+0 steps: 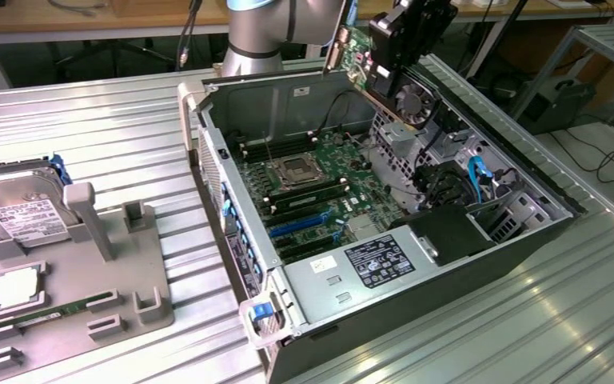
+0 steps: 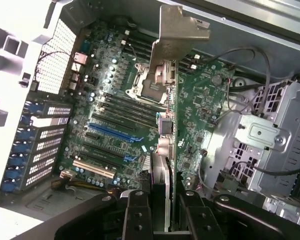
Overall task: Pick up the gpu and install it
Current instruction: 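Insert the gpu into the slot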
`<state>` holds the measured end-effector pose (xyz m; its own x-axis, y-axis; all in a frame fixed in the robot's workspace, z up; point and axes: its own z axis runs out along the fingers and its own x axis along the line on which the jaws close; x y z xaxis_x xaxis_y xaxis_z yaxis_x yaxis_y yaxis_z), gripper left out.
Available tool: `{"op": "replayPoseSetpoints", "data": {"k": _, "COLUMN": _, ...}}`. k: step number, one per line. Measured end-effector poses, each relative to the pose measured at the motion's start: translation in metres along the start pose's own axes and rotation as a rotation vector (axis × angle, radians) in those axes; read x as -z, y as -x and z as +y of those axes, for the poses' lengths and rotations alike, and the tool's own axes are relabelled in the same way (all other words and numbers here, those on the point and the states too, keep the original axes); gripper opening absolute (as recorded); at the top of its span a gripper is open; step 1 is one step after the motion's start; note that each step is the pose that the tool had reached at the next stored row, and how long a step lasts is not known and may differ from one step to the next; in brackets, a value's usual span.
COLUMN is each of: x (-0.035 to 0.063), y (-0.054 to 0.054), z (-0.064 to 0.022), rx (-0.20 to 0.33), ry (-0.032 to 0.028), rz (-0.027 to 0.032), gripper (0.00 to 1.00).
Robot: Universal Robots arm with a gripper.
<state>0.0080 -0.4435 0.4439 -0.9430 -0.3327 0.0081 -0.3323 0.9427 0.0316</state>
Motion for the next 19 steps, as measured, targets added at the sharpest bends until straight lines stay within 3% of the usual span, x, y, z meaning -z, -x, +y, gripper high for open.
{"op": "replayPoseSetpoints", "data": {"k": 19, "x": 0.0000, "y": -0.0017, "z": 0.0006, "rx": 0.184, "ry": -0.0012, "rz": 0.0057, "gripper": 0.27}}
